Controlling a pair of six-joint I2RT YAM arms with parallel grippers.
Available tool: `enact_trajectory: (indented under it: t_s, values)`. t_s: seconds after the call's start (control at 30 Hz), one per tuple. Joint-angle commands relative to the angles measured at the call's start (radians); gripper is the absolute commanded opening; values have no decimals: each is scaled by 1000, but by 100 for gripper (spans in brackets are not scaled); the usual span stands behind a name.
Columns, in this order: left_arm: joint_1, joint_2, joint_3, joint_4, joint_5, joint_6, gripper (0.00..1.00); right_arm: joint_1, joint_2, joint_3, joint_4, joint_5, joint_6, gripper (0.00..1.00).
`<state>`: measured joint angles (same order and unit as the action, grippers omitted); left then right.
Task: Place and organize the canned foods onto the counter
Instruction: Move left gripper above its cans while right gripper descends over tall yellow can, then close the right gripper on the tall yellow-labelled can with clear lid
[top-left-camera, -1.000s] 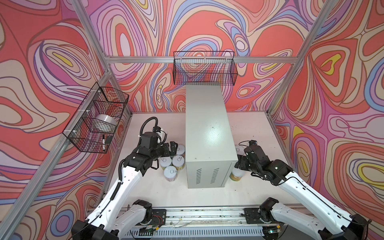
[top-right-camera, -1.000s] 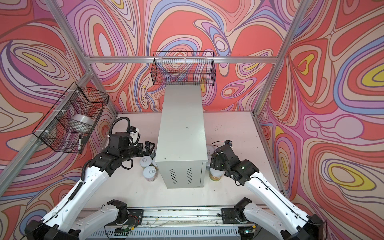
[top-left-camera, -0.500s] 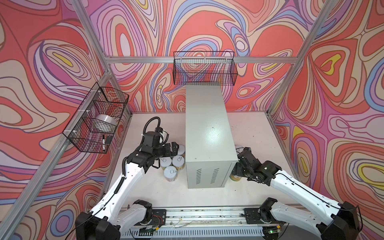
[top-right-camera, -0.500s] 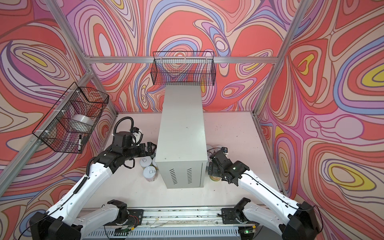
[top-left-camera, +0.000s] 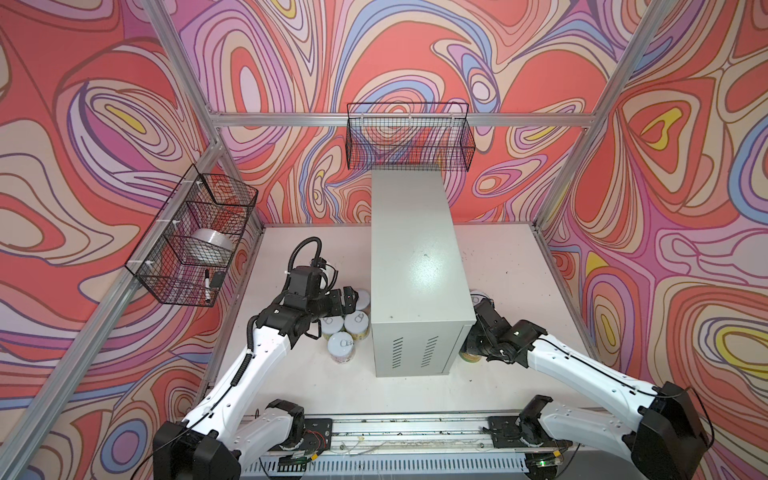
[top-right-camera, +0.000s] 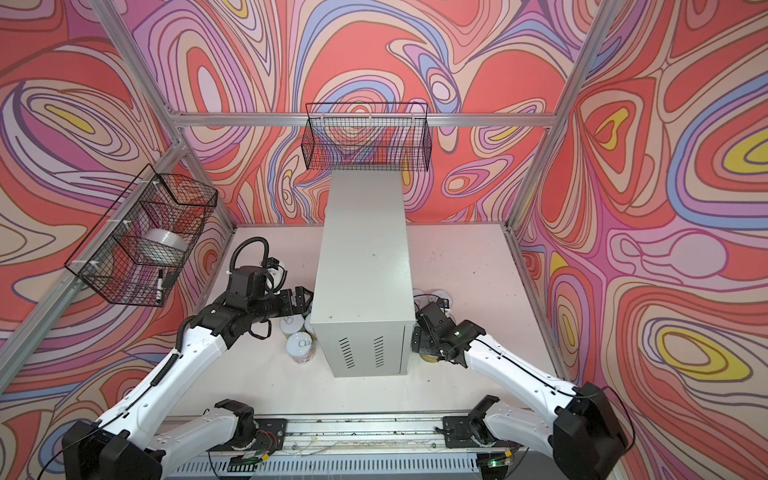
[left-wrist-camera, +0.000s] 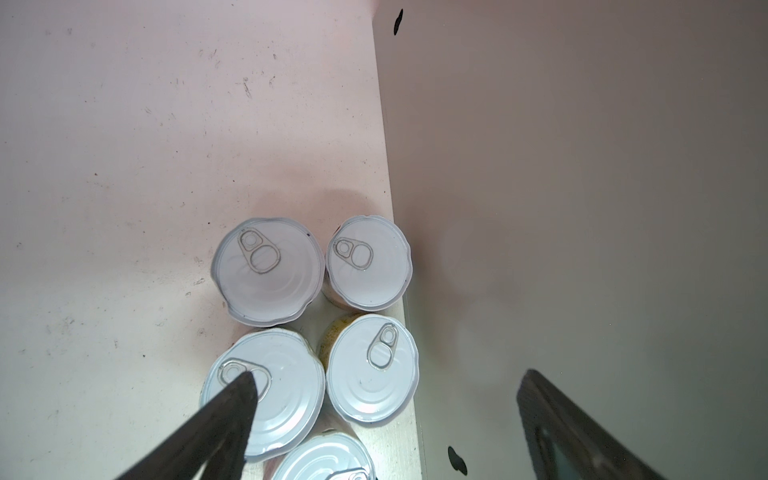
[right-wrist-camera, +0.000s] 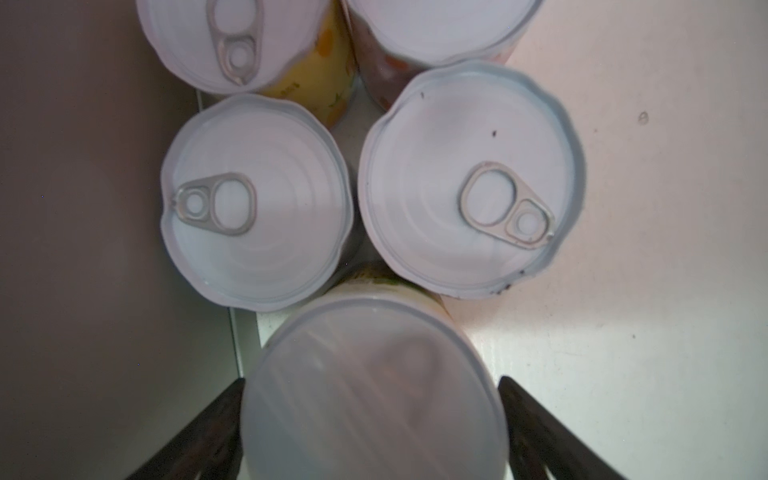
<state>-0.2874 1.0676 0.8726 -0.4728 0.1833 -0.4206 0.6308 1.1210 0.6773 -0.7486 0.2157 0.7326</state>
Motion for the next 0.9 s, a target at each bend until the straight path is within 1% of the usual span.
enact_trajectory:
  t_s: [0.0,0.13,0.43,0.63,0.73,0.83,0.87]
  values:
    - [-2,-4,-14,28,5,-14,97,9,5,-25,31,13,48,92]
    - [-2,7,-16,36,10,-20,96,10,18,-54,69,29,78,90]
    - [-2,8,-24,47,16,-30,96,9,65,-102,157,59,96,88]
    - [-2,12,-35,54,7,-30,95,10,90,-123,195,68,100,83]
    - [-2,17,-39,57,7,-31,94,10,94,-125,197,74,96,78]
    - [-2,18,-40,59,4,-32,94,9,90,-129,199,77,94,66]
    - [-2,17,-41,61,4,-33,93,9,86,-131,199,78,94,61]
